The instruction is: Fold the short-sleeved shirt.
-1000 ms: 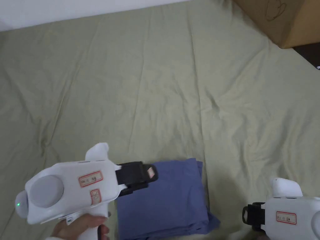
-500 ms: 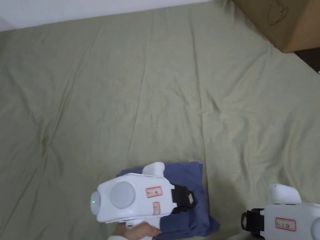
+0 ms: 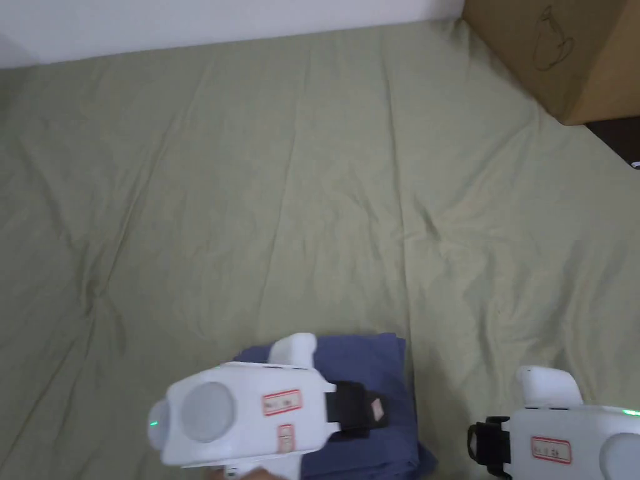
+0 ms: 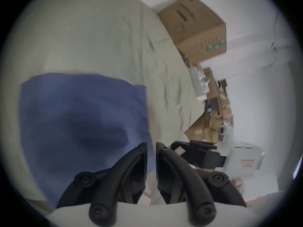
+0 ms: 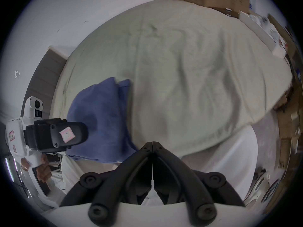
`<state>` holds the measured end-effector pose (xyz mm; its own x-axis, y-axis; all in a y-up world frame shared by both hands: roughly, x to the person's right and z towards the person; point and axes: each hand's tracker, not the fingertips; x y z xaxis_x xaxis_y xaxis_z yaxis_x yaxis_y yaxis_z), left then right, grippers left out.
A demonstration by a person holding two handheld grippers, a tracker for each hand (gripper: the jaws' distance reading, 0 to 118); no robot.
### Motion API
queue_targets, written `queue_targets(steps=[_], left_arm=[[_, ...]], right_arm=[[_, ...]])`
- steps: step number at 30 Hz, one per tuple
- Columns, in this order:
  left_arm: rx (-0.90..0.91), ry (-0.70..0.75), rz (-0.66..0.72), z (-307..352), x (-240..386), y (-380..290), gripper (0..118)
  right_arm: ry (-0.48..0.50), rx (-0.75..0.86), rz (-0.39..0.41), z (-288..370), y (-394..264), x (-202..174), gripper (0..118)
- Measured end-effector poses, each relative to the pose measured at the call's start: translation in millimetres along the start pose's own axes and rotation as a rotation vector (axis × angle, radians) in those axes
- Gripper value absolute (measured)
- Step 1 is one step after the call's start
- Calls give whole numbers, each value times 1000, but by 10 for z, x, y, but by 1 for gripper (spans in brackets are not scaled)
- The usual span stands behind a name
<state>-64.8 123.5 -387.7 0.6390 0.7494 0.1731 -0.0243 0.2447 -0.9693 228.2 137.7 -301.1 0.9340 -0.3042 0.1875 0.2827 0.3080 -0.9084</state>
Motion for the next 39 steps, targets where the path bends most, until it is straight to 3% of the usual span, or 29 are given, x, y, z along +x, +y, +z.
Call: queue_targets(steps=[3, 5, 6, 10, 13, 16, 21, 22, 23, 25, 26, 27, 30, 34, 39], left_arm=[[67, -18, 98, 498, -356, -7, 28], [123, 26, 140, 791, -580, -32, 79], [151, 18, 163, 917, -704, -56, 89], [232, -12, 312, 1159, -1130, -144, 96], [200, -67, 401, 1064, -1360, -149, 96], [153, -73, 416, 837, -1517, -72, 96], [86, -305, 451, 362, -1607, 124, 96], [58, -331, 467, 259, -1599, 145, 95], [13, -340, 455, 147, -1567, 167, 85], [-30, -275, 394, 19, -1450, 176, 59], [-61, -209, 320, -27, -1386, 189, 37], [-58, -143, 277, -42, -1375, 186, 35], [-51, -214, 327, 29, -1430, 178, 29], [-65, -163, 283, 208, -1443, 292, 28], [-33, 26, 152, 966, -1654, 629, 28]], right_arm=[[23, 1, 89, -85, 137, -272, 0], [33, 15, 144, -168, 228, -451, 0], [31, 11, 173, -219, 274, -542, 0], [9, -25, 265, -492, 381, -800, 0], [-76, -56, 337, -752, 351, -862, 0], [-51, -47, 299, -751, 345, -825, 0], [-9, -61, 240, -709, 384, -726, 0], [-9, -61, 235, -710, 384, -726, 0], [-9, -62, 232, -713, 382, -732, 0], [-20, -63, 234, -718, 380, -759, 0], [-29, -63, 241, -717, 380, -773, 0], [-42, -65, 247, -717, 382, -787, 0], [-48, -67, 257, -686, 387, -816, 0], [-23, -58, 249, -522, 414, -905, 0], [-38, -3, 276, -356, 458, -1019, 0]])
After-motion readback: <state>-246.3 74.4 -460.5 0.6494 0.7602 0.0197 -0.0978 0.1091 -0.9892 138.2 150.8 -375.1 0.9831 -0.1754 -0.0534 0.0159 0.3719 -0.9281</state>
